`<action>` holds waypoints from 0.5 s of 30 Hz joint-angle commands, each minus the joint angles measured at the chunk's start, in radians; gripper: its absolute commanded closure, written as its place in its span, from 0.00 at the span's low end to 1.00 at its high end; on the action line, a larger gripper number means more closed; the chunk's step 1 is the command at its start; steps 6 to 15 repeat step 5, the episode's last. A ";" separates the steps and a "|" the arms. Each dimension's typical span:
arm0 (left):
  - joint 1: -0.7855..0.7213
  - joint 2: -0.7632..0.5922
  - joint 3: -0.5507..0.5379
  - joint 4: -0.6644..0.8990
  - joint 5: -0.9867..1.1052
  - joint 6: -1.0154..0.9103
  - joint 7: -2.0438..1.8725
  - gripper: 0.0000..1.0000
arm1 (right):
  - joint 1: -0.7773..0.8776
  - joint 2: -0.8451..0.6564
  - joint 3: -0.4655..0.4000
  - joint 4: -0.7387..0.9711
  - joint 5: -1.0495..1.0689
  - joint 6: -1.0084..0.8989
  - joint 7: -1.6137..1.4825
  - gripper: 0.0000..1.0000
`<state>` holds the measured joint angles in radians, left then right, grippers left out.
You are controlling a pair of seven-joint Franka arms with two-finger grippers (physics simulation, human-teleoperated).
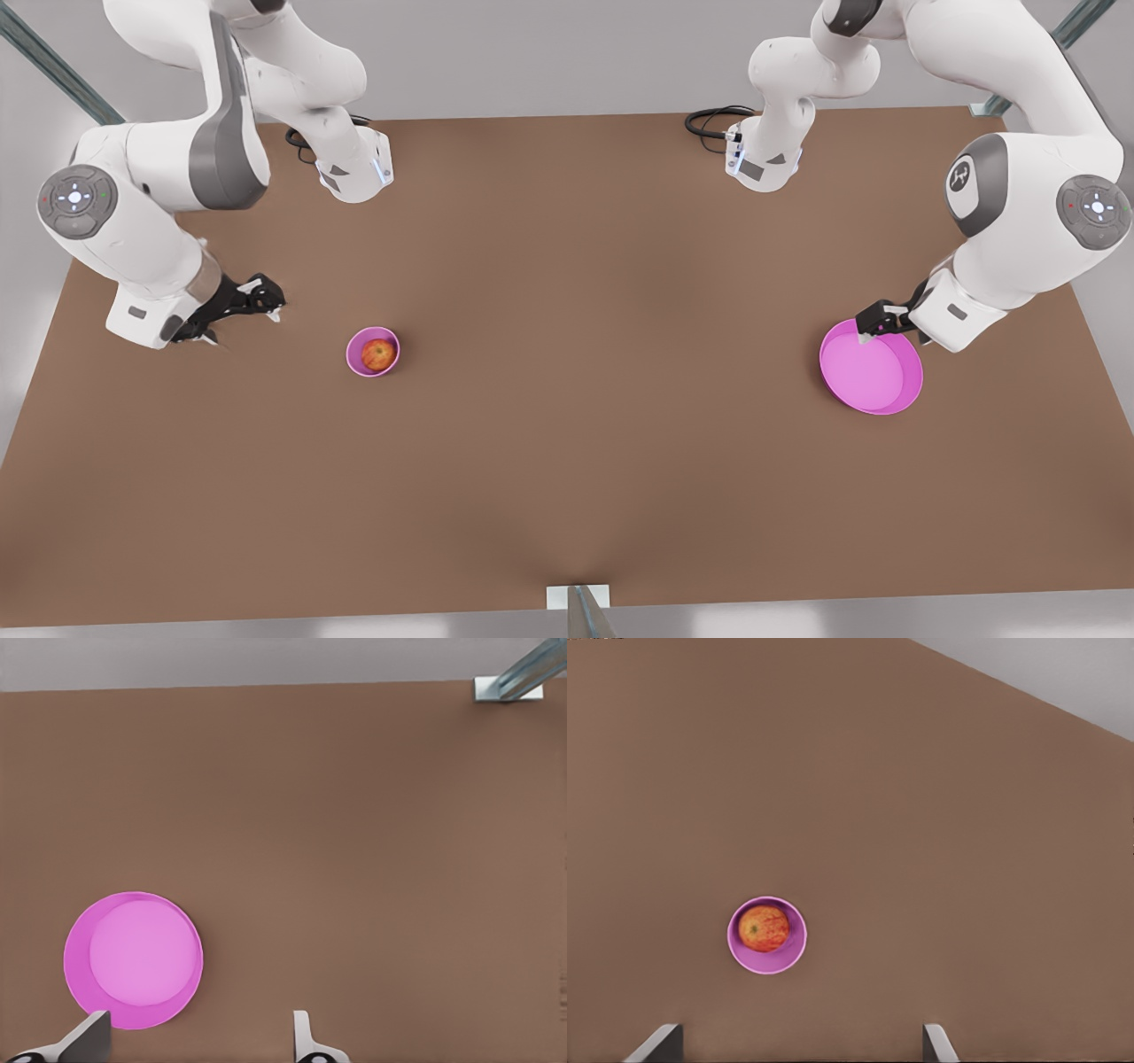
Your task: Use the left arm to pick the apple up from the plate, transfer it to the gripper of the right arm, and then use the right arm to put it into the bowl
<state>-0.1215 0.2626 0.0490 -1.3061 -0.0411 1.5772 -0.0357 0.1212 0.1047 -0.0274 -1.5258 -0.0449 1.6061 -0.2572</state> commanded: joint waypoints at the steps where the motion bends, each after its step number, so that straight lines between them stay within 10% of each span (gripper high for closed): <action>1: -0.003 -0.002 0.000 0.001 0.001 0.003 -0.044 0.00 | 0.008 -0.007 -0.016 -0.011 0.040 -0.002 0.366 0.00; 15: -0.003 -0.003 0.000 0.001 0.001 0.001 -0.046 0.00 | 0.012 0.009 -0.012 -0.008 0.046 0.028 0.366 0.00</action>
